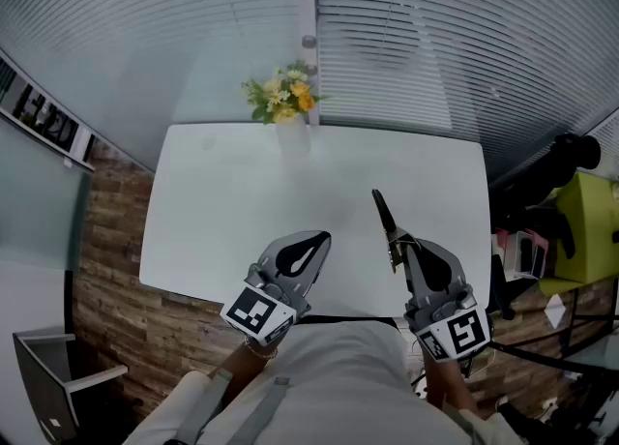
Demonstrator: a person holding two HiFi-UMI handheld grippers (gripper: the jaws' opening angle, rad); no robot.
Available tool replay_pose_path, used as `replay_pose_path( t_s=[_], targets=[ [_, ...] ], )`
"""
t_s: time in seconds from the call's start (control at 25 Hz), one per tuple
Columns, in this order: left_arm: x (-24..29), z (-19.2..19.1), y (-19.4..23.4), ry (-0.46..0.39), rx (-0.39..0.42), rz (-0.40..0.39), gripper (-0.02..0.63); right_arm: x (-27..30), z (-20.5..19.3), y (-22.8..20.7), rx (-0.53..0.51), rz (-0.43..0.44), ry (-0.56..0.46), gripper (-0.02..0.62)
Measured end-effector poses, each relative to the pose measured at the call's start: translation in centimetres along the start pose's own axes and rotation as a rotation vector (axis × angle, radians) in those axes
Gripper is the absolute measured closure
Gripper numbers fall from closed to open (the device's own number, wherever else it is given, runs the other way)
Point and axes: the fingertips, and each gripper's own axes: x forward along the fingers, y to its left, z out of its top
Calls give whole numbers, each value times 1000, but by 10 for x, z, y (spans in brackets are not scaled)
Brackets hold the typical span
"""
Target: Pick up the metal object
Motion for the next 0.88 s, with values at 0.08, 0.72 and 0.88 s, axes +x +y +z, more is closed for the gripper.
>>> replay_pose_path(
  t_s=[0.08,0.72,0.88],
  targets=[
    [0,0,0,1,-1,-1,603,0,4,0,8,-1,-10,588],
    [-2,1,-5,2,0,-8,603,-7,17,7,0,-2,-31,588],
    [0,2,-1,-5,-2,-11,603,-2,14,5,0,-7,-26,588]
  ],
)
